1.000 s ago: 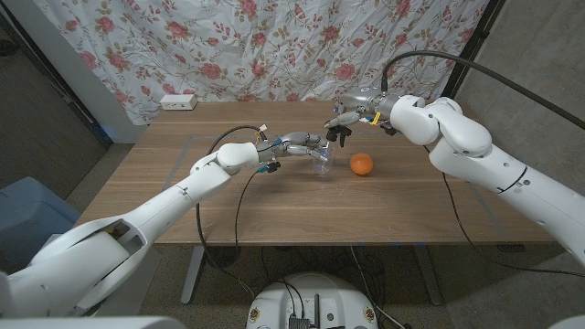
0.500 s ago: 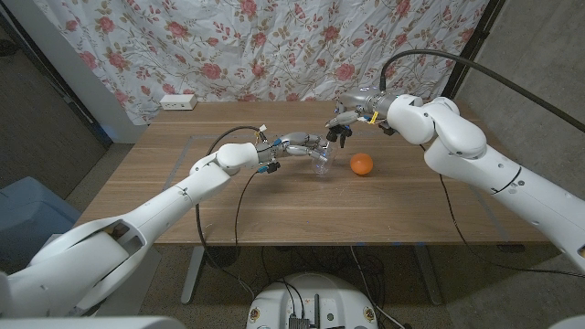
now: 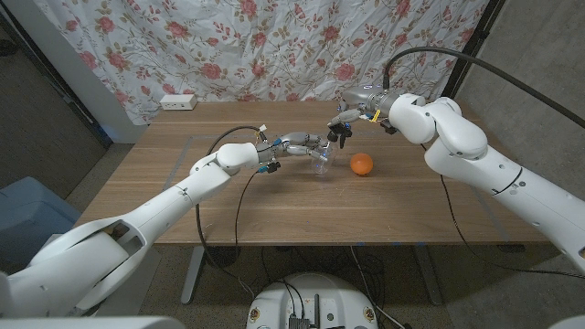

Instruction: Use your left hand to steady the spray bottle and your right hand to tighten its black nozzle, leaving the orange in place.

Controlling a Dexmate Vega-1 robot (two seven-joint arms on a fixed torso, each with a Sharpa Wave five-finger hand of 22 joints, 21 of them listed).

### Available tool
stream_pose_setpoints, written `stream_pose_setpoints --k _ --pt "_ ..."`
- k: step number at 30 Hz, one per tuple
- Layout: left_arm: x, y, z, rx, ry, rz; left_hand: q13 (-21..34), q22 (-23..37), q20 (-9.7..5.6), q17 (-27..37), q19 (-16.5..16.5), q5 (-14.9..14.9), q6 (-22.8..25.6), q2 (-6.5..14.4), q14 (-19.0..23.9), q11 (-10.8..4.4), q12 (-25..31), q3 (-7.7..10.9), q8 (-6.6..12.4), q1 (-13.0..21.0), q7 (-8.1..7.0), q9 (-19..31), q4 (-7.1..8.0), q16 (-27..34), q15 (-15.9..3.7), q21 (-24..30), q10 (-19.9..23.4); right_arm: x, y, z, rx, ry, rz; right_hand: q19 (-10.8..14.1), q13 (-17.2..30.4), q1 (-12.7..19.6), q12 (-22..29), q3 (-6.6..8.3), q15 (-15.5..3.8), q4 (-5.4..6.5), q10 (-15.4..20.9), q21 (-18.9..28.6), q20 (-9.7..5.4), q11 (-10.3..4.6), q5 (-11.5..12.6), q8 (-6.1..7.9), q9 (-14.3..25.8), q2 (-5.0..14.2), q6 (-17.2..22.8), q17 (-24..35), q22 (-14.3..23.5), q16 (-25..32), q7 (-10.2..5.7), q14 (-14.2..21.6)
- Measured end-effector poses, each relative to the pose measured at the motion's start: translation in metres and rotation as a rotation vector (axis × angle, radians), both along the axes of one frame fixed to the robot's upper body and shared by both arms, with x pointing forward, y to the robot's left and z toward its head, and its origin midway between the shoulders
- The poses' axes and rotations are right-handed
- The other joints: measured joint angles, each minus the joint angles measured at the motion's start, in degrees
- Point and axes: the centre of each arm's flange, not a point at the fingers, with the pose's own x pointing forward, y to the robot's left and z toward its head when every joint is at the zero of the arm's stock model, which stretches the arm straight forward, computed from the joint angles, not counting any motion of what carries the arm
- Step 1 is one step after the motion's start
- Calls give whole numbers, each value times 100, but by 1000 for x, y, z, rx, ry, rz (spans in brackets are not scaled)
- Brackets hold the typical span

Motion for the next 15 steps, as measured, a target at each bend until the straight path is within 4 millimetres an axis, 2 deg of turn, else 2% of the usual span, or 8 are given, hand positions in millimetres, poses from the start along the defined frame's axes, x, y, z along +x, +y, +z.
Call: stream_pose_setpoints --k 7,11,12,14,15 --pt "0 0 0 0 0 0 -5 0 0 0 0 0 0 0 0 0 -4 23 0 0 0 0 -23 0 0 0 0 -2 -4 4 -4 -4 1 23 0 -530 -58 -162 112 162 -58 0 101 115 -116 -190 -171 -131 -191 0 -1 -46 24 -29" --pt "0 0 1 1 0 0 -15 0 0 0 0 0 0 0 0 0 -4 24 0 0 0 0 -24 0 0 0 0 -3 -8 10 -8 -17 -9 -82 -1 -821 -131 -259 236 258 -203 0 205 260 -137 -390 -232 -205 -518 -1 -1 -143 22 -153" --pt "0 0 1 1 0 0 -17 0 0 0 0 -1 0 0 0 0 -5 24 0 0 0 0 -24 0 0 0 0 -4 -9 10 -9 -18 -10 -97 -1 -859 -150 -276 257 275 -235 0 221 288 -137 -440 -233 -168 -604 -1 -1 -155 23 -175" --pt "1 0 1 0 0 0 -18 0 0 0 0 -1 0 0 0 0 -6 24 0 0 0 0 -24 0 0 0 0 -6 -7 11 -30 -10 5 -111 23 -927 -153 -274 297 274 -312 0 235 314 -136 -538 -234 -232 -808 -1 -1 -196 -3 -259" --pt "1 0 1 0 0 0 -17 0 0 -1 0 -2 0 0 0 0 -16 24 0 0 0 0 -24 0 0 0 0 -6 -9 12 -34 -12 3 -133 27 -980 -153 -275 304 273 -342 0 257 332 -136 -574 -234 -180 -885 -1 -1 -218 -22 -266"
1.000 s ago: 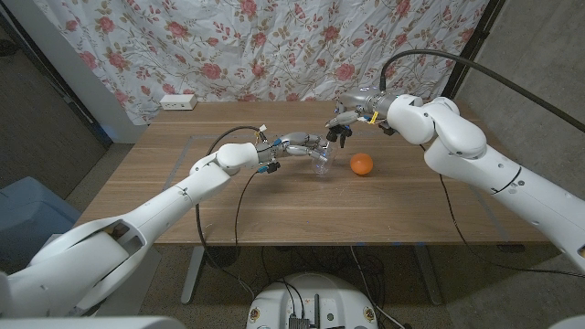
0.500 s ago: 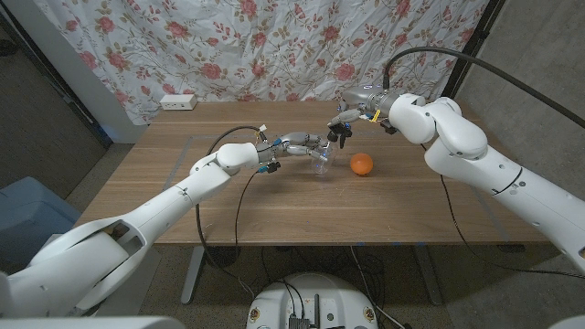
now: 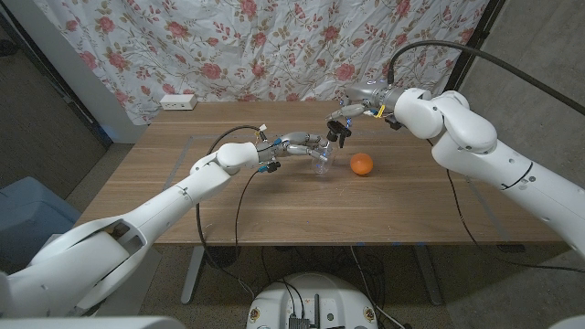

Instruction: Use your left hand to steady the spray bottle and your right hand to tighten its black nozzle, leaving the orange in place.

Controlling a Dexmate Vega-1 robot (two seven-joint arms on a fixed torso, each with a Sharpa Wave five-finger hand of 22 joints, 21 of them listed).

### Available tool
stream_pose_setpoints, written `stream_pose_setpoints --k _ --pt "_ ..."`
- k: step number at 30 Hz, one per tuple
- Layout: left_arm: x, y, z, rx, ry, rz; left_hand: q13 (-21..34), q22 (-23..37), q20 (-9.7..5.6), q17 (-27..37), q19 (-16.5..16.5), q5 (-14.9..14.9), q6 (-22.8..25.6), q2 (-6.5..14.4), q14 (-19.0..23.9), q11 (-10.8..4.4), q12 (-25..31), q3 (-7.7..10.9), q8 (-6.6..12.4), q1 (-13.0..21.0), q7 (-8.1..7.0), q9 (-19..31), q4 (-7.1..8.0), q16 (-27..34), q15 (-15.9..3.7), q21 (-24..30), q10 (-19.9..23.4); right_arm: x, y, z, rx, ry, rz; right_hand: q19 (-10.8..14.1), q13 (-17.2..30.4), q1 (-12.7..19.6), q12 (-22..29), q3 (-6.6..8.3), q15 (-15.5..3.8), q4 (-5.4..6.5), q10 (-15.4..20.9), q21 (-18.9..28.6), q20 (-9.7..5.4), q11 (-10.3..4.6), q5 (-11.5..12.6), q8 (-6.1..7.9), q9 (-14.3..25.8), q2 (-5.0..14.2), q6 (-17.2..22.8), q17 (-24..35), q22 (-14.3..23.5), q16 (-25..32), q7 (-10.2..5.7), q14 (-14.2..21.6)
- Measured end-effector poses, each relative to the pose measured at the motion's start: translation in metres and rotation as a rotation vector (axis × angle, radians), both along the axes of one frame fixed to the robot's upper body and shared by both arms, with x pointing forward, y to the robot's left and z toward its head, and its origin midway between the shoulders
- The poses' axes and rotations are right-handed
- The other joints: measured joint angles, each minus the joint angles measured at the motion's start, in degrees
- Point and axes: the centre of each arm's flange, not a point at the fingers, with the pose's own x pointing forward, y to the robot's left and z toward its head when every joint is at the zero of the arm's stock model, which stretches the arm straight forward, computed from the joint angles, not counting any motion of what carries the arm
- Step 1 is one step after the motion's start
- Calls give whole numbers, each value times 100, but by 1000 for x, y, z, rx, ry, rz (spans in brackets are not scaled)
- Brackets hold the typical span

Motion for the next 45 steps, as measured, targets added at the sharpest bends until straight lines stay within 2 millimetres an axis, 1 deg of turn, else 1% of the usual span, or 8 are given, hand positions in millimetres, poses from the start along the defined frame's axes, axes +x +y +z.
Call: stream_pose_setpoints --k 5,10,17,19,23,32,38,45 --pt "0 0 1 1 -3 -3 -2 0 0 0 0 -1 0 0 0 0 -6 0 0 0 0 0 0 0 0 0 0 -3 -7 6 -14 -15 -10 -9 0 -1 -8 -24 23 -25 -51 -27 9 7 0 -26 63 1 -218 0 0 -7 15 -65" --pt "0 0 2 2 -4 -4 -11 0 0 0 0 -2 0 0 0 0 -7 0 0 0 0 0 0 0 0 0 0 -8 -9 10 -39 -37 18 -124 23 -89 -21 -55 66 -57 -252 -27 40 49 0 -205 168 -32 -758 29 -8 -110 11 -229" --pt "0 0 3 4 -7 -5 -12 0 31 0 31 -8 0 0 0 0 -11 0 0 0 0 0 0 0 0 0 0 -11 -15 14 -60 -55 47 -288 27 -73 -63 48 155 -271 -571 -49 79 116 4 -428 255 -16 -1466 11 -15 -254 -60 -442" --pt "-1 0 4 5 -9 -6 -11 0 31 0 31 -8 0 0 0 0 -22 0 0 0 0 0 0 0 0 0 0 -11 -17 15 -66 -53 54 -367 27 45 -63 115 195 -338 -706 -49 76 128 33 -492 257 98 -1652 4 -15 -320 -108 -567" --pt "-1 0 4 5 -8 -3 -10 0 31 0 30 -19 0 0 0 0 -27 0 0 0 0 0 0 0 0 0 0 -12 -21 19 -75 -51 61 -452 26 269 -85 215 267 -438 -960 -49 78 136 47 -624 284 95 -2013 -15 -15 -382 -189 -719" --pt "-2 3 3 2 -8 3 -8 0 31 0 30 -23 0 0 0 0 -29 -1 0 0 0 0 1 0 0 0 0 -12 -25 22 -103 -54 92 -585 26 749 -93 322 444 -545 -1469 -49 172 235 89 -906 283 -119 -2802 -42 -14 -583 -473 -1101" --pt "-1 5 3 -1 -6 6 -8 0 31 -1 30 -24 0 0 0 0 -44 -1 0 0 0 -3 1 0 0 0 0 -11 -28 25 -127 -64 125 -705 26 1186 -106 406 522 -560 -1924 -49 213 220 89 -1113 283 -233 -3432 -83 -14 -671 -788 -1365" --pt "-1 6 3 -3 -7 7 -9 0 30 -1 30 -38 0 0 0 13 -50 -1 0 0 0 -25 1 0 0 0 12 -10 -32 26 -164 -68 162 -829 25 1610 -106 516 577 -545 -2377 -49 212 87 86 -1290 297 -236 -3923 -120 -14 -697 -865 -1573"
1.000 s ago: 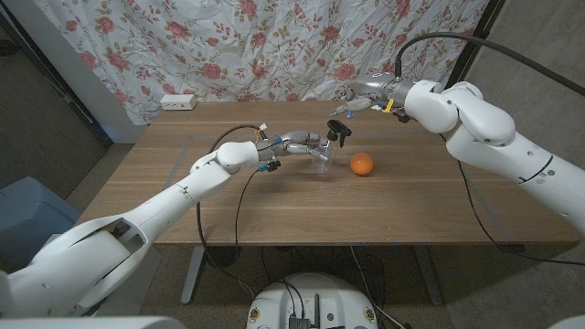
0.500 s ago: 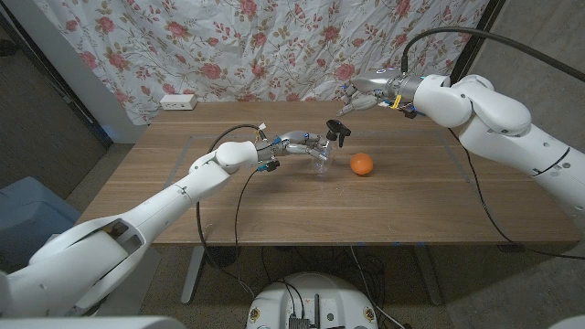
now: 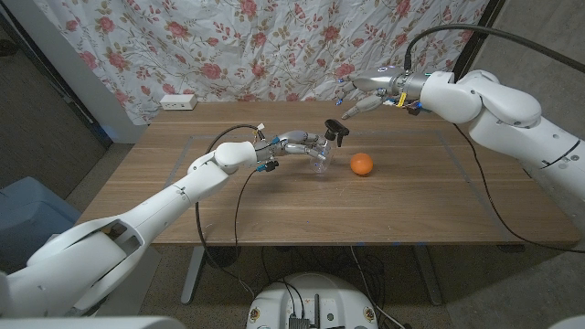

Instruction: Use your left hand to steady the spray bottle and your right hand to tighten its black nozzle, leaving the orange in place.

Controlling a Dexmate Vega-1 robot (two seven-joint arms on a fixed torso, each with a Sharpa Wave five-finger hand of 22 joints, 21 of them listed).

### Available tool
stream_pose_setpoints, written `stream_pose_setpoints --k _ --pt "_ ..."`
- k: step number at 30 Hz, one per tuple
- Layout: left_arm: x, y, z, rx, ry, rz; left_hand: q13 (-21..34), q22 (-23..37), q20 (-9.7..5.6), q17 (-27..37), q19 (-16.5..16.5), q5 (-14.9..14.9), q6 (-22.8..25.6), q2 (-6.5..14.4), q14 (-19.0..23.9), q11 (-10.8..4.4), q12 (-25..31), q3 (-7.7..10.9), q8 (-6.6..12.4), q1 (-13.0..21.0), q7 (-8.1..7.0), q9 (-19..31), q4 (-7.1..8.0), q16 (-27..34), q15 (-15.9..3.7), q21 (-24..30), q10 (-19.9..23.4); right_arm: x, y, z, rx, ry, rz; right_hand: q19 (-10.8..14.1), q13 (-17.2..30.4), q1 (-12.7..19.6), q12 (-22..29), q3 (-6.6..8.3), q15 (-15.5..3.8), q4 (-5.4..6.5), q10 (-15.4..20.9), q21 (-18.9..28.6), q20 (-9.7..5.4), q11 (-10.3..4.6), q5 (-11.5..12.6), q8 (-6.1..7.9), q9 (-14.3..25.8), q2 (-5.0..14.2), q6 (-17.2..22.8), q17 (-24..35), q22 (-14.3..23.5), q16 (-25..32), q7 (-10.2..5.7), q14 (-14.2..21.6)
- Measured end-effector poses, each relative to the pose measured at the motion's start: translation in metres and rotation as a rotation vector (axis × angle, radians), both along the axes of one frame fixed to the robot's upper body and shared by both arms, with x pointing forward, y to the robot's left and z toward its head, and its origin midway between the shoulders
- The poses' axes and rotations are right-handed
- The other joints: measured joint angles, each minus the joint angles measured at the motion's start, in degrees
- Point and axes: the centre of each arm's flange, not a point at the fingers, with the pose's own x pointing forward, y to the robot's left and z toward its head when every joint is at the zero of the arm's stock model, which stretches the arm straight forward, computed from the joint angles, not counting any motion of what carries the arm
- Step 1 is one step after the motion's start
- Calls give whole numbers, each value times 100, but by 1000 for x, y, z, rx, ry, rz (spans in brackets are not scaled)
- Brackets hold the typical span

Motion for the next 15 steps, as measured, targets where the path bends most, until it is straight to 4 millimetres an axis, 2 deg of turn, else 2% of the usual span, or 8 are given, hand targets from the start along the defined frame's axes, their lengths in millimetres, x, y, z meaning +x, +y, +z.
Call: stream_pose_setpoints --k 5,7,11,15 --pt "0 0 0 0 0 0 -2 0 0 0 0 20 0 0 0 7 -2 0 0 0 0 -12 0 0 0 0 8 3 -4 0 -22 0 15 -83 0 333 0 94 -3 -16 -286 0 -40 -151 -44 -66 -4 -61 -170 -26 0 -21 3 -145" --pt "0 0 0 -1 1 0 -3 0 0 0 0 20 0 0 0 7 7 -1 0 0 0 -9 0 0 0 0 8 3 -5 0 -31 -1 23 -95 0 352 0 94 -15 -16 -372 0 -32 -187 -44 -66 -4 -42 -220 -28 0 -21 -2 -158" --pt "0 0 0 0 2 0 -4 0 0 0 0 20 0 0 0 7 19 -1 0 0 0 -6 1 0 0 0 8 6 -8 1 -55 1 42 -142 0 613 0 159 -45 -33 -538 0 -79 -211 -44 -110 -31 -100 -280 -54 -22 -21 -3 -251" --pt "0 0 0 0 2 -1 -4 0 0 0 0 20 0 0 0 7 19 -1 0 0 0 -4 1 0 0 0 8 8 -12 2 -76 2 62 -308 0 769 0 205 -32 -16 -693 -40 -122 -243 -44 -157 -43 -103 -351 -78 -28 -41 6 -344"
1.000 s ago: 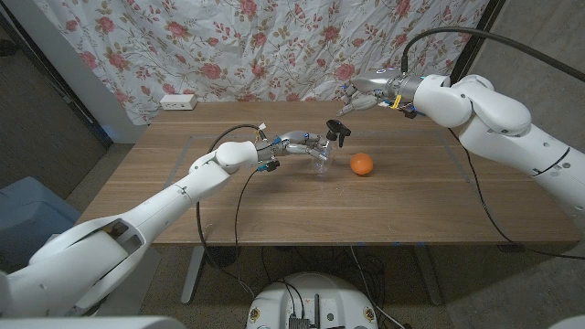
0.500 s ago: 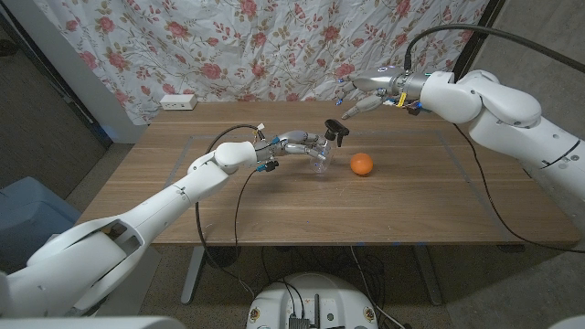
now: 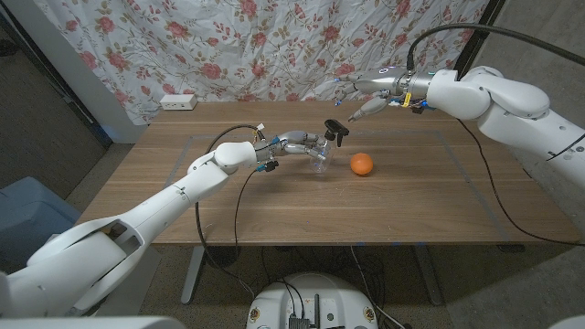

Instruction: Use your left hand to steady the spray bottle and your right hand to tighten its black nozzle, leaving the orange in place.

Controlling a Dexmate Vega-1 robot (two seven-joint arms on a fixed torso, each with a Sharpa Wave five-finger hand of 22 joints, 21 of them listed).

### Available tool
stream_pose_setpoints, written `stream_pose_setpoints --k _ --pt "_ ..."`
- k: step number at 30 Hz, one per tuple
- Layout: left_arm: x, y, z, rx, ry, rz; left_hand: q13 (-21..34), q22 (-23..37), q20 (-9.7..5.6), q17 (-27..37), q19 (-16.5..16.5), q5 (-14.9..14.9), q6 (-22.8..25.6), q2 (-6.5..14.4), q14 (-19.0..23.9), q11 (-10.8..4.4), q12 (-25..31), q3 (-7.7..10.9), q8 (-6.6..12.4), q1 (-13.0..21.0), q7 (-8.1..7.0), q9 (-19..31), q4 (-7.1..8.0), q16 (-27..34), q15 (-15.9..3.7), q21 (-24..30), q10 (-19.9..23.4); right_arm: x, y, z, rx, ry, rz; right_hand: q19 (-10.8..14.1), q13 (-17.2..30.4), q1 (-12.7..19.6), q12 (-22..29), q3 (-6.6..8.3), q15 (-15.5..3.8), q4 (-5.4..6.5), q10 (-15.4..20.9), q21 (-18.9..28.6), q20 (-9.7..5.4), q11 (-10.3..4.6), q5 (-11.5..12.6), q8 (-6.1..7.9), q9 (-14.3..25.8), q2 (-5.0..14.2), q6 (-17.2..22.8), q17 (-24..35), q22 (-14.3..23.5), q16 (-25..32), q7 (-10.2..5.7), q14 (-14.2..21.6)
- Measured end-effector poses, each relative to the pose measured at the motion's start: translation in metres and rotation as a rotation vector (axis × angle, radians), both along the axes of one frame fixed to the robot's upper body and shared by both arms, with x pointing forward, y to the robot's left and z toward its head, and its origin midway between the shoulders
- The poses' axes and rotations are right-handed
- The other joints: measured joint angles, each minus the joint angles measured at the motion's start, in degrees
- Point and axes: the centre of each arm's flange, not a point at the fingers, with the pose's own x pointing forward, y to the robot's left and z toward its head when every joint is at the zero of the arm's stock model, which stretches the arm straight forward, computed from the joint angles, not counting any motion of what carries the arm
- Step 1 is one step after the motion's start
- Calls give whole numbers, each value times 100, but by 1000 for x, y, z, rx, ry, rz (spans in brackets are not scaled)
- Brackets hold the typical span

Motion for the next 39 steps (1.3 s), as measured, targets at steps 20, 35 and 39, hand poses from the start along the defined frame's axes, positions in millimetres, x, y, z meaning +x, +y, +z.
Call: stream_pose_setpoints --k 20,35,39 --pt "2 -3 2 5 2 -4 4 0 0 0 0 -4 0 0 22 0 -2 -5 0 0 0 2 5 0 -22 0 0 14 -7 -3 -53 23 115 -214 0 376 0 55 38 -7 -342 -22 -53 -138 27 -102 -83 -167 -61 -56 1 -21 1 -263" --pt "2 -4 3 7 6 -2 2 0 0 0 0 -17 0 0 22 0 -14 3 0 0 0 2 -3 -33 -21 0 0 19 -4 -9 -76 39 161 -265 -1 418 27 79 26 17 -329 -21 -105 -212 27 -102 -107 -132 -38 -83 1 -20 -22 -338" --pt "2 -4 3 7 7 -1 0 0 0 0 0 -1 0 0 22 0 -19 3 0 0 0 2 -3 -33 -21 0 0 20 -3 -10 -84 41 169 -287 -12 467 27 79 18 17 -300 -21 -127 -241 71 -102 -121 -137 3 -83 2 -20 -19 -346"
